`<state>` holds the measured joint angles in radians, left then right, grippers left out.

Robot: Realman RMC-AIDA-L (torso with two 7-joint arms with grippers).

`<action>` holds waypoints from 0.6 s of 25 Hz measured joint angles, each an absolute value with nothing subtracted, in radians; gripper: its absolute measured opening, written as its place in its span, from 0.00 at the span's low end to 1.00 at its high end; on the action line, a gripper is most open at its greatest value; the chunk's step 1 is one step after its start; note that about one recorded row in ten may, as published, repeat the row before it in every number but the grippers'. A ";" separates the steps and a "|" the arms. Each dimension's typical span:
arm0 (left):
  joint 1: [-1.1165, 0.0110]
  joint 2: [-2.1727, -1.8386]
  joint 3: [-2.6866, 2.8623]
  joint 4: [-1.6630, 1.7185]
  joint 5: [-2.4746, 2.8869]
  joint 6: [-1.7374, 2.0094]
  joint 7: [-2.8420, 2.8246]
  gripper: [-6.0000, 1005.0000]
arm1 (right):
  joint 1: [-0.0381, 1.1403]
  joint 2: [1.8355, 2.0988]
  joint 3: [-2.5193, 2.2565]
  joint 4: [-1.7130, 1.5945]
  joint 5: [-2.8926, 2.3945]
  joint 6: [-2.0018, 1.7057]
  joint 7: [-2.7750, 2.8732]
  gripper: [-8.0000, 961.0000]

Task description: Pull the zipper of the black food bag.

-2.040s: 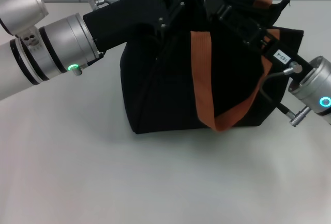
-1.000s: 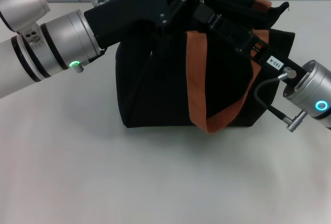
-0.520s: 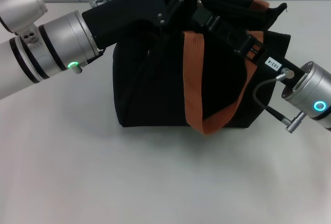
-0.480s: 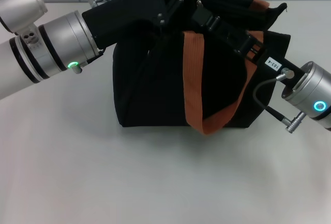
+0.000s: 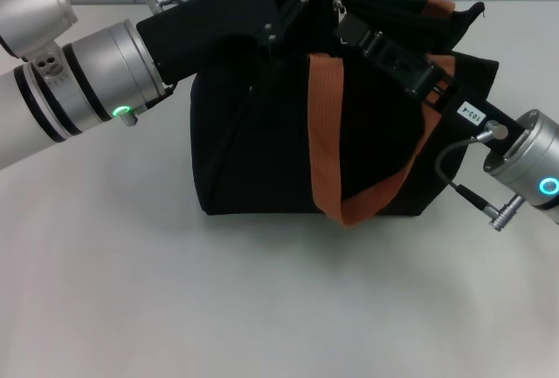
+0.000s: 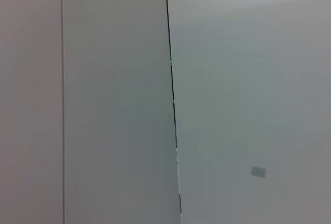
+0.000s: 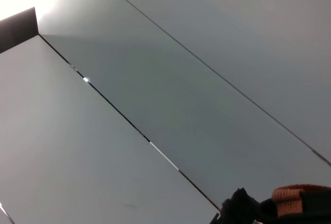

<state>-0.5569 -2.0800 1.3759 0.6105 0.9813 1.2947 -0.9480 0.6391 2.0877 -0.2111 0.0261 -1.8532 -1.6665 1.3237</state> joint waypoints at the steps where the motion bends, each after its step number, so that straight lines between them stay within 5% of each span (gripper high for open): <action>1: -0.557 -2.080 1.376 0.611 0.981 1.295 -0.948 0.06 | 0.638 2.088 -0.211 0.026 -1.853 -1.667 1.324 0.69; 6: -0.557 -2.080 1.388 0.612 0.978 1.296 -0.950 0.06 | 0.645 2.088 -0.212 0.026 -1.852 -1.659 1.324 0.47; 8: -0.557 -2.080 1.391 0.612 0.975 1.296 -0.950 0.06 | 0.646 2.088 -0.211 0.027 -1.852 -1.659 1.324 0.27; 15: -0.554 -2.080 1.399 0.612 0.961 1.297 -0.949 0.06 | 0.653 2.089 -0.212 0.028 -1.851 -1.649 1.330 0.27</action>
<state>-0.5537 -2.0800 1.3992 0.6118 0.9613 1.2972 -0.9493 0.6527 2.0892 -0.2116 0.0276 -1.8511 -1.6490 1.3297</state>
